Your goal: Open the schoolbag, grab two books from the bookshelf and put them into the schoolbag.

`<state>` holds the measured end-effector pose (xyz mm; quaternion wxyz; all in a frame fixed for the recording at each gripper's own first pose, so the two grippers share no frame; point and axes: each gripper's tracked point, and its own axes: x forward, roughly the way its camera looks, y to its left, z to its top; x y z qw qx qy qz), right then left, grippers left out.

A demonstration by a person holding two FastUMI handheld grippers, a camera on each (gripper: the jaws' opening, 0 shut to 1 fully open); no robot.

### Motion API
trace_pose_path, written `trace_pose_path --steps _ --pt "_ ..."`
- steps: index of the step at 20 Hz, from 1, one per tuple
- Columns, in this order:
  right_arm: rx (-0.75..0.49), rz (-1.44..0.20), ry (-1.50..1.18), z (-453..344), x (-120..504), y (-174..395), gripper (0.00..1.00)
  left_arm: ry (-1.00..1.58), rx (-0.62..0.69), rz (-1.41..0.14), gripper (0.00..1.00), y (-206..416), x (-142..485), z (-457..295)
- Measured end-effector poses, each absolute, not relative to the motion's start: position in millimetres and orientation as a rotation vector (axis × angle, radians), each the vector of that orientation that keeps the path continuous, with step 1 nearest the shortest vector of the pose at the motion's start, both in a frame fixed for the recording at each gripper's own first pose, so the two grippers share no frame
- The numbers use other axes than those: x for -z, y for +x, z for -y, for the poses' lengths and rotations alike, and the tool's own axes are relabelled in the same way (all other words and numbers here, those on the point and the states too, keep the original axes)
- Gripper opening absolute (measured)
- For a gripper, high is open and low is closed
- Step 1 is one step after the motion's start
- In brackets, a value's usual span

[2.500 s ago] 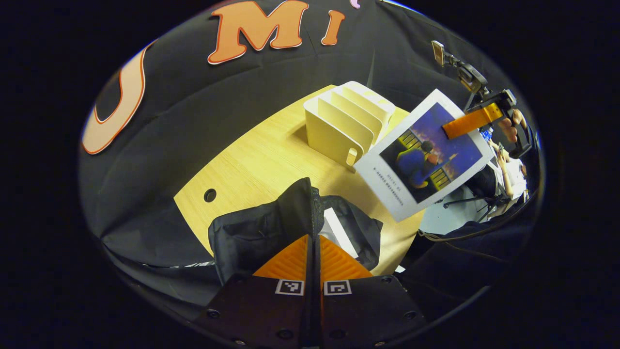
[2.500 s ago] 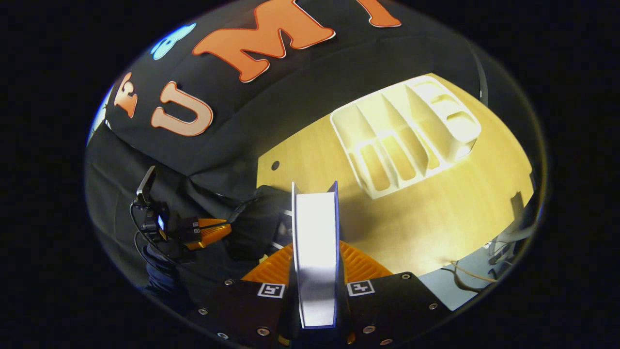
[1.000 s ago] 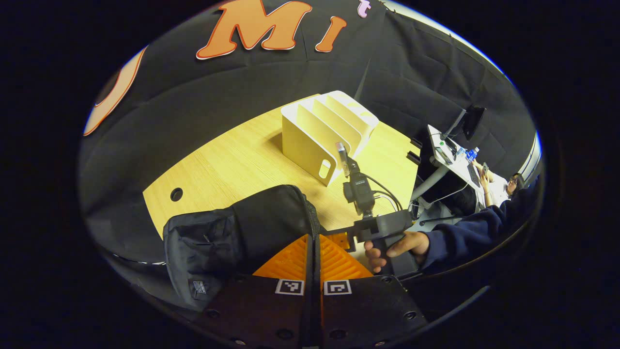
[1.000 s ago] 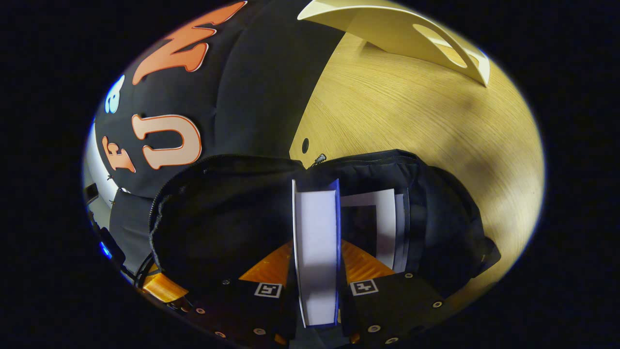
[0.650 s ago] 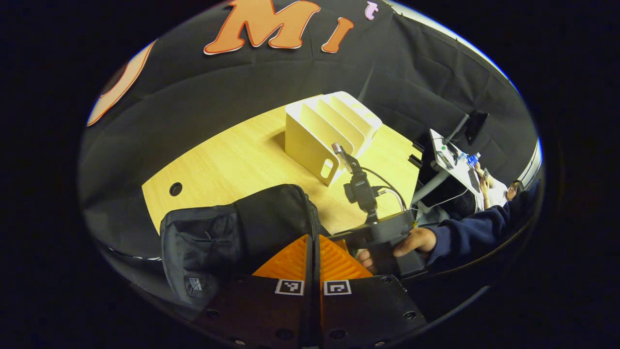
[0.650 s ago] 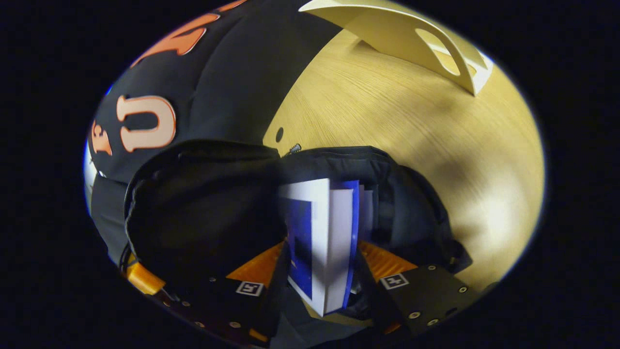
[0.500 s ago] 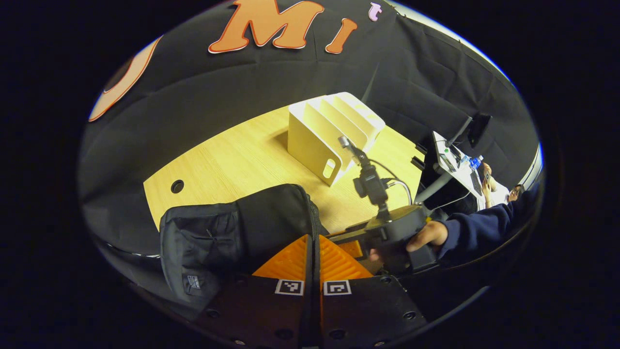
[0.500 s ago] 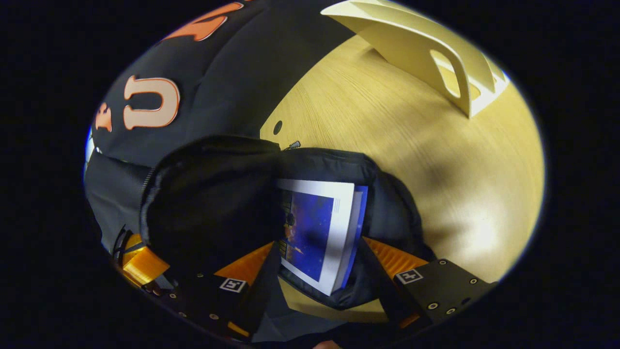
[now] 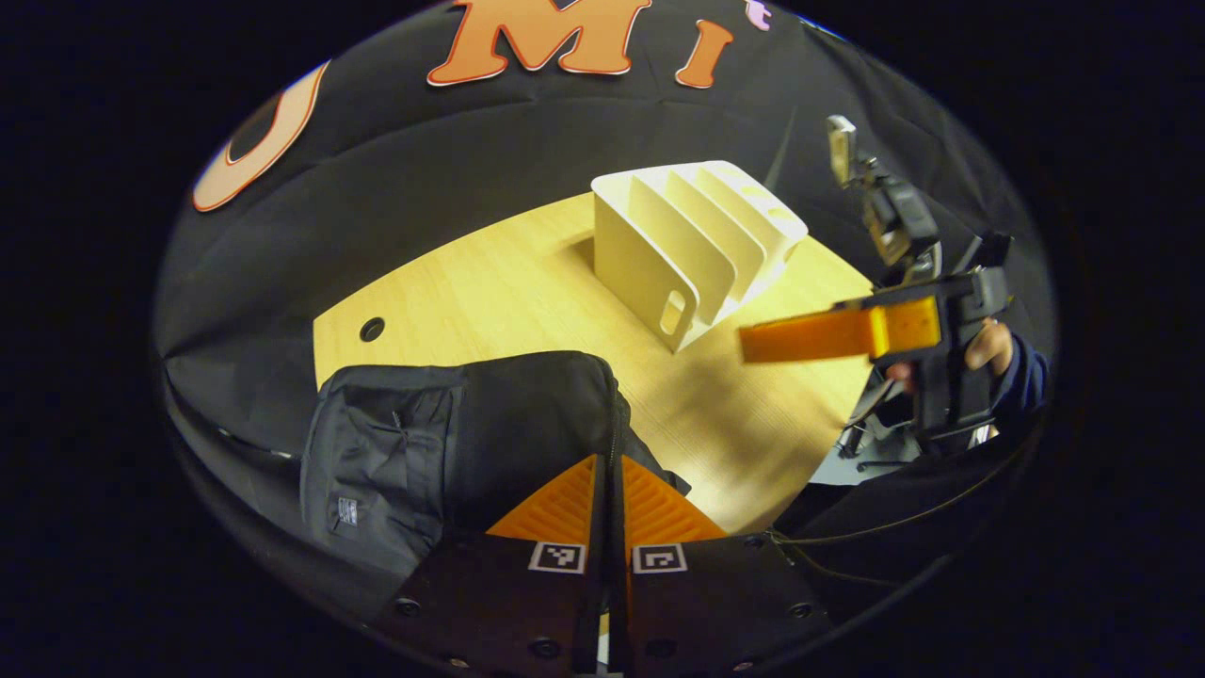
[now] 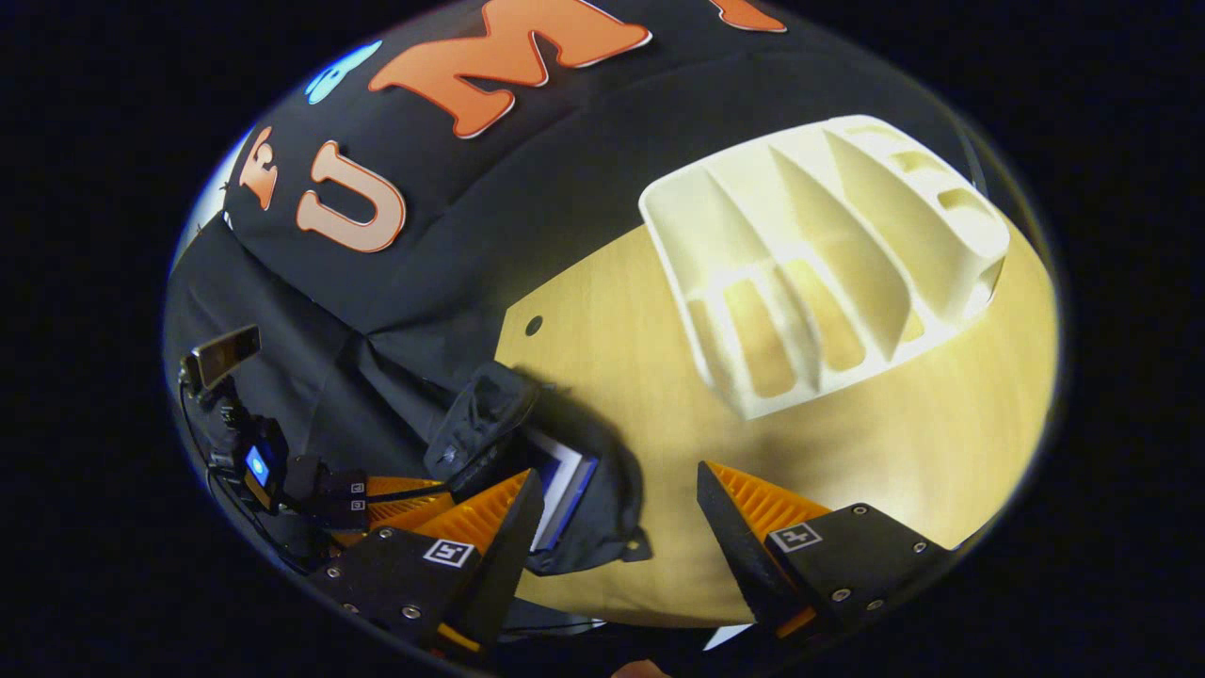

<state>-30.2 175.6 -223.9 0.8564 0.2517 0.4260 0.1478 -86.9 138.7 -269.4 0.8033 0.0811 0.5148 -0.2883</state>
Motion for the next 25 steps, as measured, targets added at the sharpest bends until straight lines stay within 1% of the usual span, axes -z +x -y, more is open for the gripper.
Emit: trace_pose_path --steps 1,2,3,4,5,6,10,11,12,13,15,18,22,23,25 --pt "-0.309 -0.879 0.492 -156.4 218.4 -27.0 0.98 0.147 0.602 -1.114 0.08 -92.0 271.7 -128.6" --pt "-0.313 -0.861 0.463 -135.5 209.1 -29.3 0.98 0.125 0.586 -1.127 0.1 -96.4 272.0 -118.2" --pt "-0.309 -0.848 0.442 -117.3 200.7 -29.1 0.98 0.113 0.565 -1.132 0.14 -100.7 271.1 -110.8" --pt "-0.319 -0.833 0.44 -103.9 193.1 -26.5 0.97 0.105 0.544 -1.133 0.16 -102.8 270.8 -102.2" --pt "-0.328 -0.817 0.442 -91.0 186.1 -23.8 0.98 0.094 0.52 -1.128 0.19 -104.7 271.3 -92.5" --pt "-0.339 -0.797 0.439 -79.3 178.7 -21.1 0.98 0.079 0.501 -1.117 0.2 -105.4 267.5 -81.1" --pt "-0.359 -0.7 0.317 -31.7 153.4 -8.5 0.98 0.043 0.415 -1.048 0.3 -96.8 242.9 -36.9" --pt "-0.368 -0.676 0.283 -22.6 147.1 -7.5 0.98 0.044 0.388 -1.032 0.4 -96.5 236.4 -27.7" --pt "-0.376 -0.65 0.249 -14.5 139.7 -6.5 0.97 0.04 0.368 -1.01 0.45 -93.0 228.7 -17.2" --pt "-0.382 -0.623 0.215 -6.8 133.0 -4.9 0.98 0.027 0.354 -0.987 0.54 -90.3 220.4 -3.2" --pt "-0.38 -0.562 0.157 4.8 120.1 1.4 0.97 -0.009 0.328 -0.925 0.65 -80.6 201.8 23.1" --pt "-0.336 -0.45 0.082 22.5 96.1 10.5 0.97 -0.021 0.272 -0.794 0.96 -57.2 171.1 49.8" --pt "-0.27 -0.317 -0.01 33.6 72.8 11.7 0.97 -0.033 0.209 -0.572 0.98 -24.0 128.2 76.0" --pt "-0.252 -0.294 -0.013 34.7 70.0 11.7 0.97 -0.031 0.199 -0.504 0.98 -16.4 115.7 78.0" --pt "-0.22 -0.287 0.0 32.8 68.7 12.4 0.97 -0.009 0.175 -0.419 0.97 -6.5 95.0 80.5"
